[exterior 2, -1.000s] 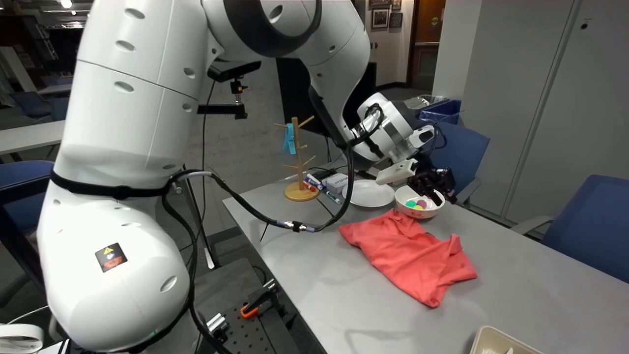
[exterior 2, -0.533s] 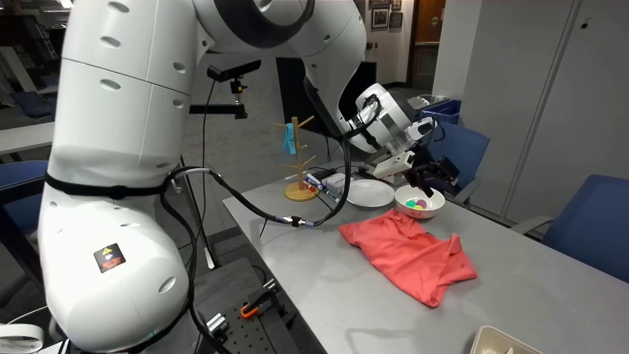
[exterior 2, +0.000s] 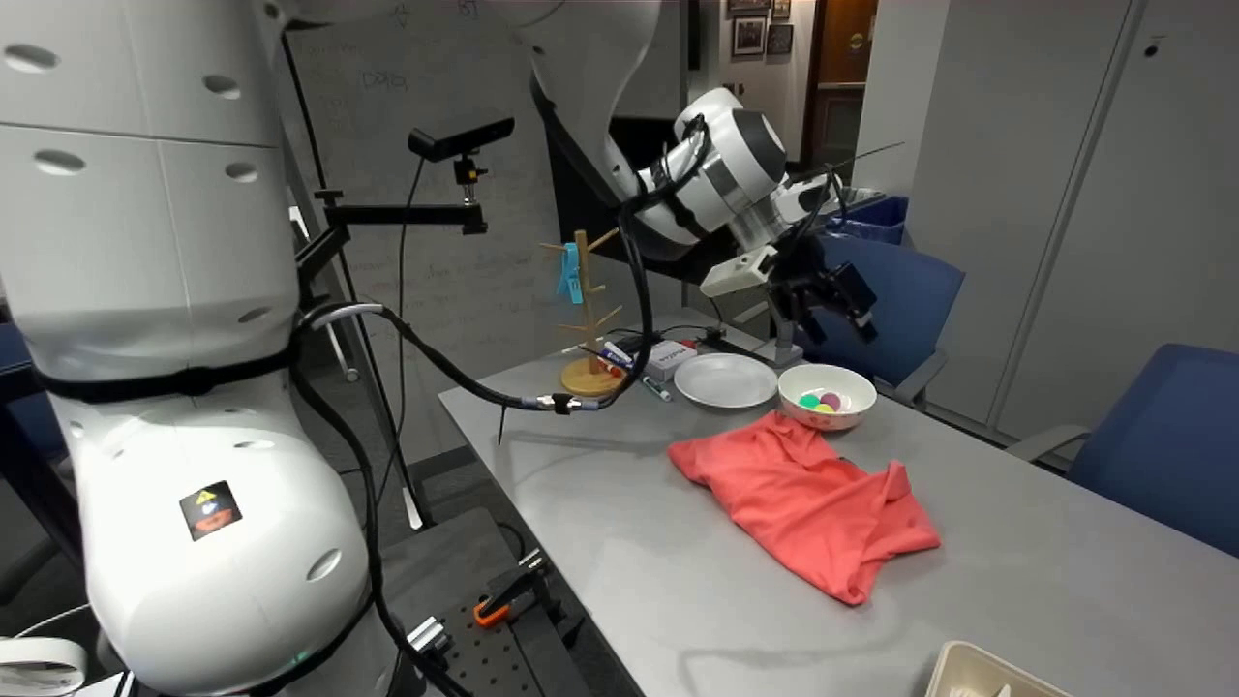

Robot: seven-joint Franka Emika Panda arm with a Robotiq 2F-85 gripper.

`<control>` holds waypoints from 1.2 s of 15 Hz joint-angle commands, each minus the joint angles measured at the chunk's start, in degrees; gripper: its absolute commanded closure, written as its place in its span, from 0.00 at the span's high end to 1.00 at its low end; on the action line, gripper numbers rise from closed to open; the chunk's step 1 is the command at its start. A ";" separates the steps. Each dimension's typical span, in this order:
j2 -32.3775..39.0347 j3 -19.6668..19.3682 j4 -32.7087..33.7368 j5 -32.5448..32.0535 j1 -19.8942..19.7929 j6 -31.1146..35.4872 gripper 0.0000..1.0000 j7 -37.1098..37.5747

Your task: Fold up the peach sweat shirt on the table.

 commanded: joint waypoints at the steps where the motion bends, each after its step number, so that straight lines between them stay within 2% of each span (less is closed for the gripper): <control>1: -9.27 3.38 -6.76 7.99 -1.79 -0.94 1.00 -2.73; 12: -29.83 8.75 -25.60 32.09 -2.13 1.20 1.00 -4.95; 14: -32.76 10.45 -28.08 32.02 -2.87 1.04 1.00 -2.98; 15: -27.89 10.96 -23.99 31.43 -3.61 0.16 1.00 -3.78; 18: -30.96 11.91 -26.57 31.69 -4.03 0.20 1.00 -3.72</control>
